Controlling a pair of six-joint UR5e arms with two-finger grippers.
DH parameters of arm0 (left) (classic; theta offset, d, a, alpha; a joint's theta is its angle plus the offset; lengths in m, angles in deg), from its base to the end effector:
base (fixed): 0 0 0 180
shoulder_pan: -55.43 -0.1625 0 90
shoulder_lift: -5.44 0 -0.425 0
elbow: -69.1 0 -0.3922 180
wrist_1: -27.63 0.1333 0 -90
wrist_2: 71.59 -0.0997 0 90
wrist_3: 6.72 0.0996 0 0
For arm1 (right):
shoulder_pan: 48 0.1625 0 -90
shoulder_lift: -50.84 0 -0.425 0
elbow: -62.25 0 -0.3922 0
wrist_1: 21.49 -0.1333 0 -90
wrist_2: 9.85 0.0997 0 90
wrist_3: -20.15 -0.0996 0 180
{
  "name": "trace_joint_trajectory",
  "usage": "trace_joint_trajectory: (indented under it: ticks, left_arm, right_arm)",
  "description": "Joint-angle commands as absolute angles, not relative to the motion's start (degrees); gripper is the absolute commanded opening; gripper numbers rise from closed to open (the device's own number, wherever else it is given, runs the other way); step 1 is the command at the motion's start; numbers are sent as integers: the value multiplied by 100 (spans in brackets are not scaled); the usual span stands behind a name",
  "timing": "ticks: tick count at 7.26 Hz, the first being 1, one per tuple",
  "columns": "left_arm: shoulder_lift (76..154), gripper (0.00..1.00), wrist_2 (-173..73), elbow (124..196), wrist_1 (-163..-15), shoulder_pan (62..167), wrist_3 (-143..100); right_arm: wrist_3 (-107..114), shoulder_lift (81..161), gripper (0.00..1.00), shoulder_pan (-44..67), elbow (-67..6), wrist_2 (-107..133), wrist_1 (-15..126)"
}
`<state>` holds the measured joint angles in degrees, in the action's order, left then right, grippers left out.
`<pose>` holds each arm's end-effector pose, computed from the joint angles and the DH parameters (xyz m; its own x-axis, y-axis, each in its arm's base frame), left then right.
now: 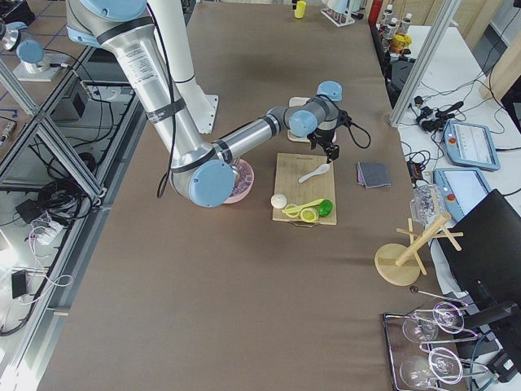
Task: Stack pink bowl on green and place spoon
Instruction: 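Close the right gripper on the white spoon handle and lift it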
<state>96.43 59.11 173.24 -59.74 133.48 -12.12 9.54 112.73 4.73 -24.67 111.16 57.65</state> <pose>0.0366 -0.5030 0.5372 0.7283 0.2039 -0.6542 -0.1342 0.9787 0.1556 -0.3504 -0.5959 0.3821 0.5810 -0.6277 0.5182 0.3903 0.7735 0.4994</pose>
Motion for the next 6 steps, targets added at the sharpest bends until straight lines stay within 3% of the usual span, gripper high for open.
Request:
trace_joint_trajectory:
  ticks: [1,4,6]
  left_arm:
    - [9650,99,5911,17333,-5974,13348,-1217]
    - [9650,99,5911,17333,-5974,13348,-1226]
    - [9650,99,5911,17333,-5974,13348,-1226]
  right_arm:
    - [759,11595,96,465,-2450,11214,5392]
    - [337,12018,93,447,-2450,11250,4733]
    - [345,12028,84,333,-2389,11241,4724]
